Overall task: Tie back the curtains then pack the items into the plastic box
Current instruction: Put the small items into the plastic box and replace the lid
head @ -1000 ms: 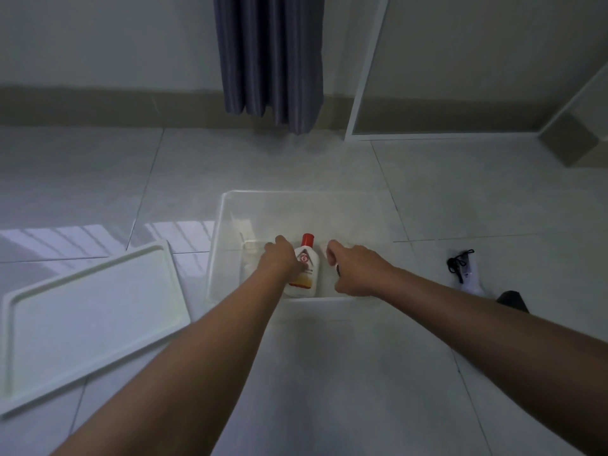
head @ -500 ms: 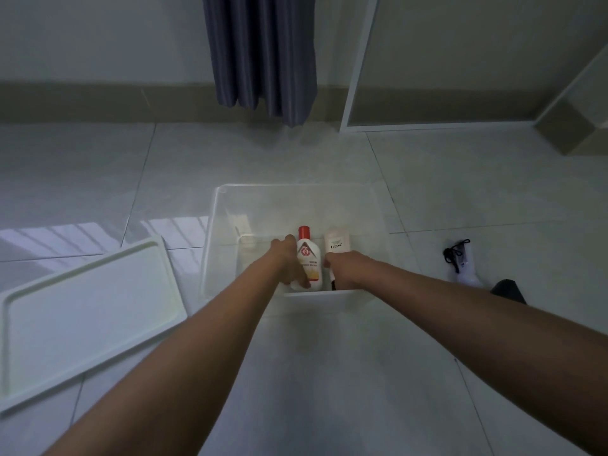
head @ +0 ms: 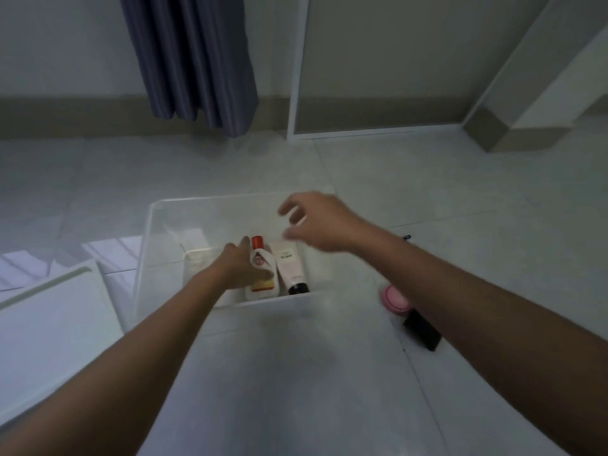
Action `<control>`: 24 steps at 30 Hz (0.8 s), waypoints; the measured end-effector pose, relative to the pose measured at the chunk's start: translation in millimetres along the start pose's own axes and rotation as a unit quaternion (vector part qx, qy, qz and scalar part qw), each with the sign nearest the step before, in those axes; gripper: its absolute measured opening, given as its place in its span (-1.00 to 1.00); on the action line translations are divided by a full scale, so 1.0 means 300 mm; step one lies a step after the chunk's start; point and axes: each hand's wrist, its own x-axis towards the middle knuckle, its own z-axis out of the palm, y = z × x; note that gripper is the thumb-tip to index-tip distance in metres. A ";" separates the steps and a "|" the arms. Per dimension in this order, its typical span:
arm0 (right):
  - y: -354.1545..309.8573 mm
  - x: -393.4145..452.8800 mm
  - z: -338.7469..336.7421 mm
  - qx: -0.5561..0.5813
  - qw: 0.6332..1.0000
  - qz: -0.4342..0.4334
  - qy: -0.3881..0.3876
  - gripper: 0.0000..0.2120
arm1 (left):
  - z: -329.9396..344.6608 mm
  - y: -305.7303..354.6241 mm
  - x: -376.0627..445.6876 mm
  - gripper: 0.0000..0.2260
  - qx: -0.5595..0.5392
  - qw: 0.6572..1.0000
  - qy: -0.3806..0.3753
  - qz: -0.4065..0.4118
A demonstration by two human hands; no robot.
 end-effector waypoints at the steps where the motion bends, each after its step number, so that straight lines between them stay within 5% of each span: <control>1: 0.035 -0.017 -0.064 0.045 0.998 0.011 0.053 -0.71 | -0.010 0.023 -0.009 -0.28 0.000 0.999 0.045 0.012; 5: 0.334 -0.098 -0.189 0.071 0.965 0.140 0.210 -0.83 | -0.028 0.199 -0.051 -0.52 -0.055 0.964 0.222 0.139; 9: 0.666 -0.216 -0.112 0.044 0.917 0.321 0.233 -0.76 | 0.036 0.429 -0.073 -0.63 -0.038 0.948 0.227 0.219; 15: 0.864 -0.319 0.036 0.053 0.843 0.498 0.199 -0.38 | 0.177 0.627 -0.066 -0.71 0.113 0.890 0.340 0.284; 19: 0.908 -0.307 0.058 0.068 0.849 0.499 0.162 -0.20 | 0.290 0.766 -0.041 -0.68 0.216 0.881 0.224 0.357; 24: 0.929 -0.288 0.094 0.060 0.857 0.485 0.166 -0.28 | 0.369 0.848 0.047 -0.52 0.353 0.853 0.058 0.381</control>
